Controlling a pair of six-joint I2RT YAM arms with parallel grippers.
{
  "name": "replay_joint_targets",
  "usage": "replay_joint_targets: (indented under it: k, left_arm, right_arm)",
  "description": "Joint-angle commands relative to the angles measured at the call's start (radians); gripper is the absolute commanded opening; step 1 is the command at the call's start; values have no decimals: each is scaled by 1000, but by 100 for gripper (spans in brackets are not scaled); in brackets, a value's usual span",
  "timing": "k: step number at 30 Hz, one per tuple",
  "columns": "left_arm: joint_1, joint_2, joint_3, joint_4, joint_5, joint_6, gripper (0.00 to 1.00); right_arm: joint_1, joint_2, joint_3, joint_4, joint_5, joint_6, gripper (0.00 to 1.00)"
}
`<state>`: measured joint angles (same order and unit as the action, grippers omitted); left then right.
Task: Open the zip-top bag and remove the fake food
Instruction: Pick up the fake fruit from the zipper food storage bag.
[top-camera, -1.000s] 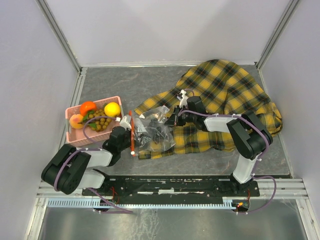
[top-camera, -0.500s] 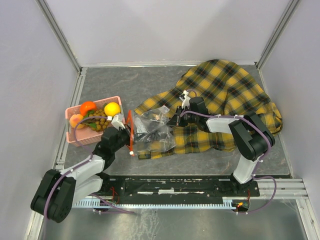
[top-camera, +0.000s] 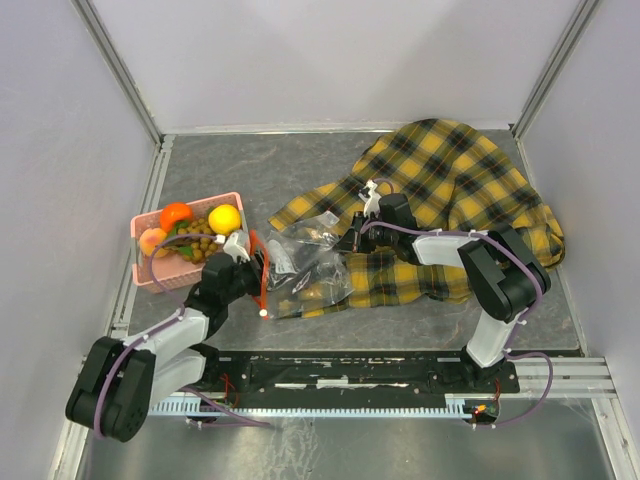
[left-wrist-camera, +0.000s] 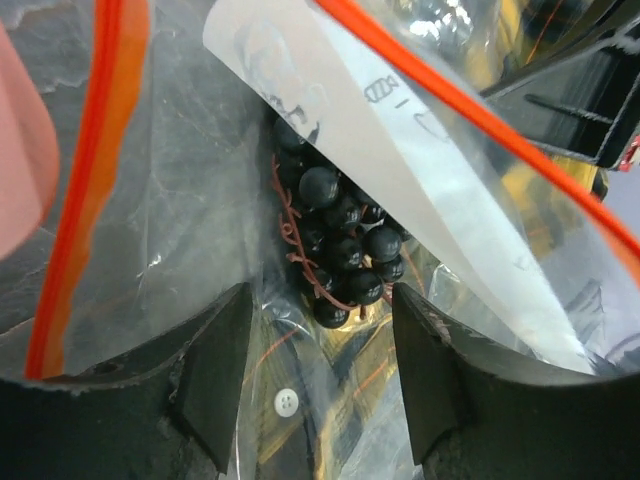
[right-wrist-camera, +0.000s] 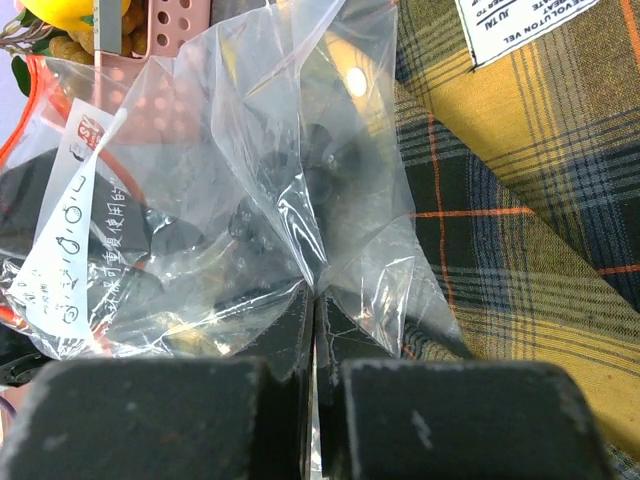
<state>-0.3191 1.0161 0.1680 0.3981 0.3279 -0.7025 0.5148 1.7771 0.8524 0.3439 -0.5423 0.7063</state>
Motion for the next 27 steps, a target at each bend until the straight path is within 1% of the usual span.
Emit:
replay_joint_targets:
  k: [1,5,9,13,18,24,27]
  left_arm:
    - [2,58,33,56,108,49,67]
    - [-6,82,38,74,115,36,71]
    - [-16,89,57,80,104,25,72]
    - [-29,120,72,112,99,5,73]
    - [-61,210,98,149,77,-27,73]
    - [-94,311,138,160,47,-45,74]
    - [-124,358,163,165,33,-47,75]
  right_arm:
    - [-6,-14,-4,65,-19,2,2]
    - [-5,-6,-3,74,-25,12,2]
    - [6,13,0,72,-27,13,2]
    - [35,31,31,-20,24,-39,2]
    - [92,72,88,-102,71,-86,3]
    - [126,115,145,-154,97,-110,3]
    - [143,133,159,-148,88,-98,3]
